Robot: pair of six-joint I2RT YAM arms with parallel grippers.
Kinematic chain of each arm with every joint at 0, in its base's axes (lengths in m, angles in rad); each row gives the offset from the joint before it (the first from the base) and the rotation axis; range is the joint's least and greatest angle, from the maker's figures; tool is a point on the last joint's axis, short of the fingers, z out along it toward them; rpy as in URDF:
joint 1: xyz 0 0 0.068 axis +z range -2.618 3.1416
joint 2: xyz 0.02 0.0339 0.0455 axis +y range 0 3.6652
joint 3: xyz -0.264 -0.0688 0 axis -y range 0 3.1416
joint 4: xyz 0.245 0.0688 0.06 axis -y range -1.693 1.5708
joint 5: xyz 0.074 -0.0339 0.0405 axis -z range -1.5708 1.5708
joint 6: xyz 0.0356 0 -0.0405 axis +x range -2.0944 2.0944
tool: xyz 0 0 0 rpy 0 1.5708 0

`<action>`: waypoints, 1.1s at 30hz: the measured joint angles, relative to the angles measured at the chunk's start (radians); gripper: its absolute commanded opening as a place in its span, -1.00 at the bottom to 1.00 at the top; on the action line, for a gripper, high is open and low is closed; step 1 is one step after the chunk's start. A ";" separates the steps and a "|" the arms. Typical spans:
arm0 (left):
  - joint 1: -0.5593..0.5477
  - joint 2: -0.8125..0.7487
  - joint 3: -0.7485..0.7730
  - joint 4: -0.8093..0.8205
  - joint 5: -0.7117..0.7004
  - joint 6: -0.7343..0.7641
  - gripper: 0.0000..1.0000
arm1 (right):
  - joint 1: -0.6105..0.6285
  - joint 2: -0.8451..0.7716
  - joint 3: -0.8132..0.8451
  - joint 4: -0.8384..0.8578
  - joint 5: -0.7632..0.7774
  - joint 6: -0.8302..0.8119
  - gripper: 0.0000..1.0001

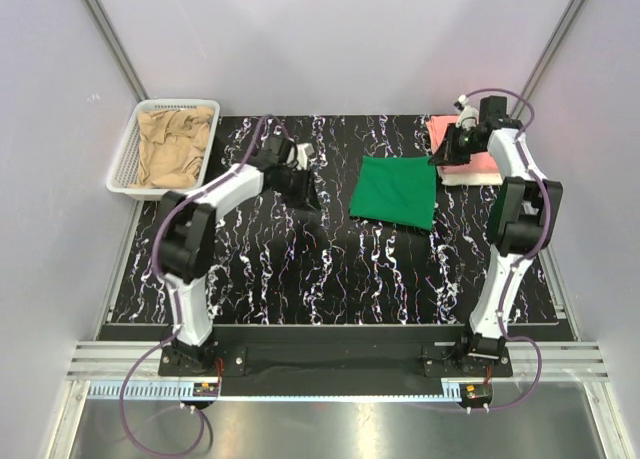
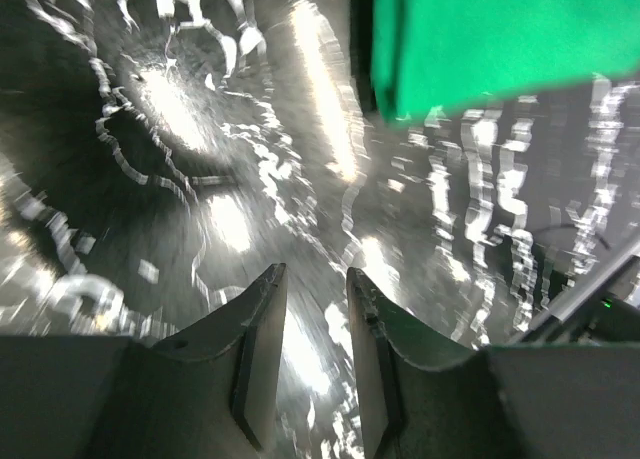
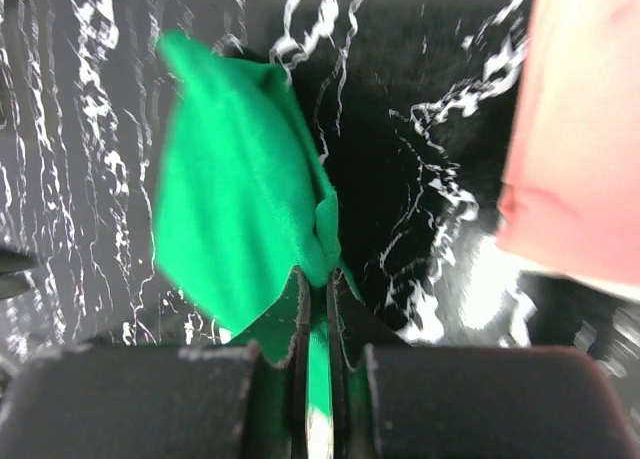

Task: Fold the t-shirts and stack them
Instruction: Neatly place the folded tshirt to the corner

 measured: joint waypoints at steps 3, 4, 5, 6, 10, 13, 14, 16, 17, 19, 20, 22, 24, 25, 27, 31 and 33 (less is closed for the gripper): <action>0.009 -0.122 0.000 -0.027 -0.010 0.023 -0.29 | 0.000 -0.089 -0.001 -0.005 0.050 -0.014 -1.00; 0.011 -0.164 0.000 -0.030 -0.013 0.029 -0.29 | 0.000 -0.118 -0.001 -0.005 0.067 -0.019 -1.00; 0.013 -0.203 -0.003 -0.029 -0.013 0.036 -0.28 | 0.000 -0.144 -0.001 -0.005 0.086 -0.024 -1.00; 0.013 -0.238 -0.008 -0.028 -0.013 0.042 -0.28 | 0.000 -0.172 -0.003 -0.006 0.110 -0.032 -1.00; 0.012 -0.315 -0.059 -0.029 -0.007 0.061 -0.28 | 0.000 -0.260 -0.017 -0.007 0.194 -0.067 -1.00; 0.010 -0.315 -0.098 -0.037 -0.003 0.066 -0.27 | 0.000 -0.317 -0.031 -0.013 0.242 -0.098 -1.00; 0.010 -0.313 -0.106 -0.043 -0.001 0.066 -0.27 | 0.000 -0.334 -0.035 -0.016 0.252 -0.111 -1.00; 0.010 -0.311 -0.119 -0.053 0.004 0.068 -0.27 | 0.000 -0.361 -0.041 -0.024 0.271 -0.135 -1.00; 0.010 -0.311 -0.121 -0.053 0.007 0.068 -0.27 | 0.000 -0.375 -0.044 -0.026 0.280 -0.148 -1.00; 0.010 -0.311 -0.122 -0.050 0.014 0.068 -0.27 | 0.000 -0.396 -0.046 -0.028 0.291 -0.171 -1.00; 0.010 -0.311 -0.123 -0.048 0.019 0.068 -0.27 | 0.000 -0.408 -0.046 -0.028 0.293 -0.183 -1.00; 0.009 -0.311 -0.126 -0.042 0.029 0.067 -0.26 | 0.000 -0.428 -0.046 -0.027 0.293 -0.209 -1.00; 0.007 -0.311 -0.129 -0.036 0.036 0.066 -0.26 | 0.000 -0.447 -0.046 -0.027 0.292 -0.232 -1.00; 0.006 -0.311 -0.130 -0.035 0.039 0.064 -0.25 | 0.000 -0.455 -0.046 -0.026 0.292 -0.243 -1.00; 0.005 -0.311 -0.131 -0.033 0.047 0.064 -0.24 | 0.000 -0.469 -0.046 -0.023 0.293 -0.261 -1.00; 0.004 -0.312 -0.131 -0.031 0.055 0.064 -0.21 | 0.000 -0.484 -0.024 -0.019 0.312 -0.293 -1.00; 0.004 -0.314 -0.133 -0.029 0.057 0.064 -0.20 | -0.001 -0.480 0.008 -0.022 0.326 -0.304 -1.00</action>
